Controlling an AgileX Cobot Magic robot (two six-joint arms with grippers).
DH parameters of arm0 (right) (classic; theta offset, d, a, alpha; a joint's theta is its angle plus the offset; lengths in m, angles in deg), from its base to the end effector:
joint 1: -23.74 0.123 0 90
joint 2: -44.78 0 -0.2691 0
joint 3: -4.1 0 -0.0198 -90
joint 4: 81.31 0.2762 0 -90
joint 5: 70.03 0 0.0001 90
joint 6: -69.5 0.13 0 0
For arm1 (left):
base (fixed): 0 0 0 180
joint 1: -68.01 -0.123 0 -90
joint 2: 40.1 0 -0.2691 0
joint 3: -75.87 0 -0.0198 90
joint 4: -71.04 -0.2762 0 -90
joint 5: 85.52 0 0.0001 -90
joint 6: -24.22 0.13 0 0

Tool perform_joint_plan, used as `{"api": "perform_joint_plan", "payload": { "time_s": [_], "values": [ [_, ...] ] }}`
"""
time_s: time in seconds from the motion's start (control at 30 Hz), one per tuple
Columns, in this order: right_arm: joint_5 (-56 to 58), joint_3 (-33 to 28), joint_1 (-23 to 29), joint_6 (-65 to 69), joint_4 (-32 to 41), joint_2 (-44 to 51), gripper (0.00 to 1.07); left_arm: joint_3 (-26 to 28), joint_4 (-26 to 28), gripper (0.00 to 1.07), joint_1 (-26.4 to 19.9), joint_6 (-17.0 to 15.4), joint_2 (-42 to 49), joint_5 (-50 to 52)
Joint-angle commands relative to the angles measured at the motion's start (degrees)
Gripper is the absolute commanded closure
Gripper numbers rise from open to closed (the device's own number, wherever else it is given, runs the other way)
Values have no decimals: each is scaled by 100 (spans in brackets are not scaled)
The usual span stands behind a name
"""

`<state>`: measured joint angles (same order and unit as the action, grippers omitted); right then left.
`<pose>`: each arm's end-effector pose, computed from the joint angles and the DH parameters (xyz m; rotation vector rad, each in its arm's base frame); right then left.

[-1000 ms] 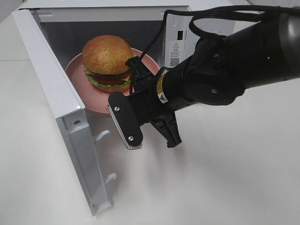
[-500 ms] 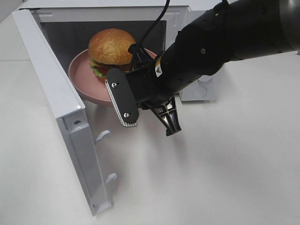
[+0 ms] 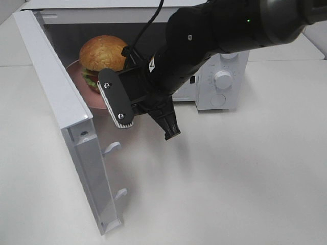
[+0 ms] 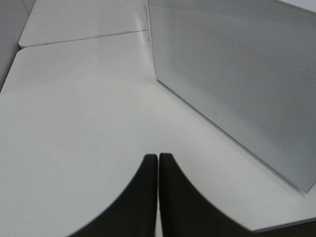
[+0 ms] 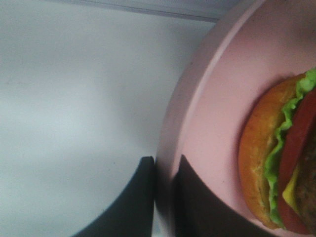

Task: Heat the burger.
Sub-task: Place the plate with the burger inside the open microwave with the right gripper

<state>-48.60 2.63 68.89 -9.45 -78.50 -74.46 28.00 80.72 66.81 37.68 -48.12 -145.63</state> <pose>0.3219 0.3269 0.1311 -2.1779 1.2113 -0.2084 0.0674 -0.0176 0.2761 0.2224 2.0011 -0.0387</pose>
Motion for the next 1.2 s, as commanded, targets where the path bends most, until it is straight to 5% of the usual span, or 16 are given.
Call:
{"api": "perform_joint_plan", "payload": {
  "time_s": [0.03, 0.63, 1.0, 1.2],
  "values": [
    [-120, 625, -143, -34, 23, -264, 107, 0, 6, 107, -11, 17, 103, 40],
    [556, 2607, -539, 859, 34, -1759, 107, 0, 0, 107, -11, 17, 103, 40],
    [453, 2607, -539, 1725, -34, -1770, 106, 0, 0, 107, -11, 17, 103, 40],
    [556, 2607, -539, 2126, -29, -1736, 91, 0, 0, 107, -11, 17, 103, 40]
  ]
}}
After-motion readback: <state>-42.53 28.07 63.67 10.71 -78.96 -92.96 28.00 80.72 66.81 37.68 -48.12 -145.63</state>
